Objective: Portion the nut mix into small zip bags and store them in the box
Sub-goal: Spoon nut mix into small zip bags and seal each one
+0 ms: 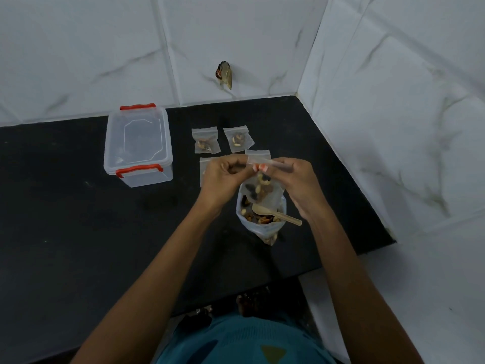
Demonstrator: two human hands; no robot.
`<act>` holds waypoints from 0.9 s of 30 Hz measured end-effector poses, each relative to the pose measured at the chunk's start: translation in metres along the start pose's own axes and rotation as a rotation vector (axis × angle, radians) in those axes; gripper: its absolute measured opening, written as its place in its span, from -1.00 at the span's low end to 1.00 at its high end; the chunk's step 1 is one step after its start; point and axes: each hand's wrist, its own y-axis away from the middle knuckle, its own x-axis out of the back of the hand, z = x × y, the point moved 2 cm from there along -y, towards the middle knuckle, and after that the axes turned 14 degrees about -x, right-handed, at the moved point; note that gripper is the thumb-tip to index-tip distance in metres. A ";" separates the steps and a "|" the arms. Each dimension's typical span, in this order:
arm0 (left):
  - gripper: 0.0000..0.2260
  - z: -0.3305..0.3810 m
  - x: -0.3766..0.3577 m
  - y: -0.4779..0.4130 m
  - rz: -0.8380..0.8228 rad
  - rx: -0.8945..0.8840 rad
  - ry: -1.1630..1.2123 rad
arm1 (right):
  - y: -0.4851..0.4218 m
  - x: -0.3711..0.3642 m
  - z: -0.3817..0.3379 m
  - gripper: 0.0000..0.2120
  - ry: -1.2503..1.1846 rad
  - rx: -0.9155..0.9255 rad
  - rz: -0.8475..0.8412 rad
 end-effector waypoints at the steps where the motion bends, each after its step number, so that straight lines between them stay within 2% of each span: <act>1: -0.88 -0.001 0.000 0.000 0.001 0.006 -0.003 | -0.001 -0.001 0.000 -0.88 0.024 0.006 0.013; 7: -0.86 -0.010 0.004 0.001 0.012 0.097 0.023 | -0.010 -0.004 0.000 -0.94 0.093 0.018 0.133; 13: -0.92 -0.012 0.011 -0.007 0.072 -0.014 -0.103 | -0.011 -0.010 -0.002 -0.93 0.014 0.015 0.085; 18: -0.92 -0.020 0.020 -0.012 0.182 0.065 -0.042 | -0.019 -0.002 -0.004 -0.89 -0.059 0.006 0.094; 27: -0.88 -0.026 0.015 -0.028 0.102 0.094 0.099 | -0.045 0.006 -0.001 -0.90 -0.102 -0.002 0.213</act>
